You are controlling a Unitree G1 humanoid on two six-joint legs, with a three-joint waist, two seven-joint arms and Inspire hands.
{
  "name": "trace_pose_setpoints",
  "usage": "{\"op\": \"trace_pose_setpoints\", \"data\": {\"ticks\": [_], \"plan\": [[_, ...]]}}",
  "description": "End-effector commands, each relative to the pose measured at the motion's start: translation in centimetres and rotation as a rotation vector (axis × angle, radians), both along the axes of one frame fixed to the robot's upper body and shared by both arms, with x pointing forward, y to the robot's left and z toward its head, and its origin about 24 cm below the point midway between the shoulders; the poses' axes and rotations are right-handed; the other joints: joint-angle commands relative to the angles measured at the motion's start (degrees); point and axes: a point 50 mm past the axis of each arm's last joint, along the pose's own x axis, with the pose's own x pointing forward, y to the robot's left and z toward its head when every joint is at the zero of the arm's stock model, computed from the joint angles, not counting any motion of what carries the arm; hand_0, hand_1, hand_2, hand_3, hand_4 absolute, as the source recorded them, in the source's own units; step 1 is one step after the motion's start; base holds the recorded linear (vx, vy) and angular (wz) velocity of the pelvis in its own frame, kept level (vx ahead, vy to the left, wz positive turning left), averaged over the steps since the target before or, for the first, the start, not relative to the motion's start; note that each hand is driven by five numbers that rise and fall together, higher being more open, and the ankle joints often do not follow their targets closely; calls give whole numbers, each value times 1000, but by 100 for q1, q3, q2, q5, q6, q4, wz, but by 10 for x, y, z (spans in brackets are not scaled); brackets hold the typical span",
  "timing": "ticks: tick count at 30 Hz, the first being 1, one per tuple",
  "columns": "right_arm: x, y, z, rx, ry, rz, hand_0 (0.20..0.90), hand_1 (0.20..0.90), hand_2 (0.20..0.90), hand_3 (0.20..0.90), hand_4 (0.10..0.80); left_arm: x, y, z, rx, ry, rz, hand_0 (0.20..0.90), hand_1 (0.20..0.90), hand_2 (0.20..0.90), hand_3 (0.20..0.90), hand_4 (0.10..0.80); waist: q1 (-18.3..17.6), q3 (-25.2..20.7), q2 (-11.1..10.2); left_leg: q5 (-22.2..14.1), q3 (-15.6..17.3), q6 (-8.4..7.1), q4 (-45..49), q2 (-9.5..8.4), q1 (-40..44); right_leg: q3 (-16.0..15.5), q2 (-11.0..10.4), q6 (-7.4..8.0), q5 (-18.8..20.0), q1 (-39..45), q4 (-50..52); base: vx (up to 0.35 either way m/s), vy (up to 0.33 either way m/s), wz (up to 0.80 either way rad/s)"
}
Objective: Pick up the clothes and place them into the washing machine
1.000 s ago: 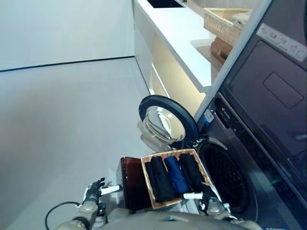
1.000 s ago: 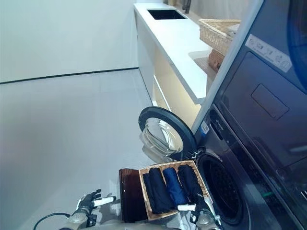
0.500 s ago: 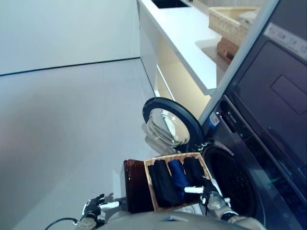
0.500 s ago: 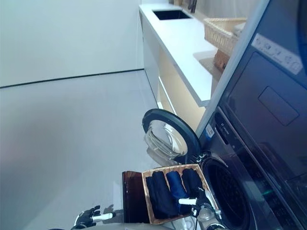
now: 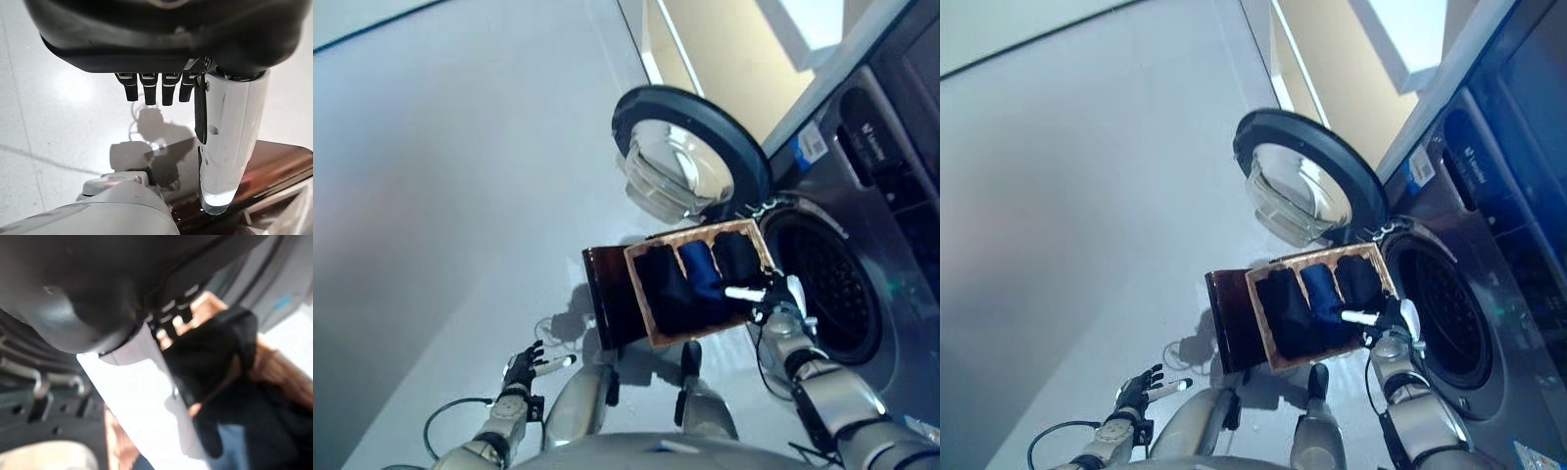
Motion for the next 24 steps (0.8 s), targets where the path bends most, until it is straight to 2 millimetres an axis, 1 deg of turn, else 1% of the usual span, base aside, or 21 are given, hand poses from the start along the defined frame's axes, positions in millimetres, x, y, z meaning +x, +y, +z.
{"op": "trace_pose_setpoints", "data": {"ticks": [1, 2, 9, 11, 14, 18, 22, 24], "plan": [[20, -34, 45, -118, -150, -85, 900, 900, 900, 900, 800, 20, -8, 8, -10, -84, 27, 900, 900, 900, 900, 800, 132, 83, -118, -376, -103, -335, 570, 9, -162, 122, -408, 38, 854, -434, -22, 16, 17, -8], [25, -39, 55, -131, -190, -106, 900, 900, 900, 900, 800, 22, -13, 9, -27, -100, 28, 900, 900, 900, 900, 800, 117, 142, -92, -366, -76, -342, 559, 10, -217, 162, -397, 37, 868, -491, -40, 21, 6, -13], [39, -55, 89, -162, -291, -187, 900, 900, 900, 900, 800, 32, -27, 14, -69, -153, 13, 900, 900, 900, 900, 800, 128, 282, 1, -399, -50, -343, 654, -41, -450, 224, -384, -4, 863, -708, 23, 8, 7, -7], [43, -59, 100, -180, -313, -192, 900, 900, 900, 900, 800, 36, -29, 16, -75, -168, 8, 900, 900, 900, 900, 800, 133, 333, 38, -404, -37, -349, 710, -49, -562, 247, -382, -12, 865, -826, 60, -29, 22, -10], [48, -66, 115, -204, -344, -217, 900, 900, 900, 900, 800, 36, -30, 16, -77, -170, 15, 900, 900, 900, 900, 800, 150, 399, 80, -405, -19, -346, 739, -52, -681, 285, -381, -23, 880, -957, 94, -11, 21, -11], [53, -66, 126, -235, -366, -209, 900, 900, 900, 900, 800, 37, -28, 17, -78, -174, 35, 900, 900, 900, 900, 800, 157, 498, 106, -412, -8, -338, 830, -60, -845, 307, -363, -45, 863, -1110, 163, -4, 5, -6], [55, -60, 123, -239, -368, -189, 900, 900, 900, 900, 800, 40, -24, 18, -60, -176, 58, 900, 900, 900, 900, 800, 114, 559, 71, -442, -19, -342, 960, -73, -1029, 309, -325, -69, 803, -1272, 280, 0, 0, 0], [58, -52, 120, -233, -376, -167, 900, 900, 900, 900, 800, 42, -22, 19, -55, -182, 73, 900, 900, 900, 900, 800, 89, 580, 36, -482, -33, -341, 1036, -66, -1103, 312, -297, -86, 768, -1338, 331, 4, -16, -2]]}}
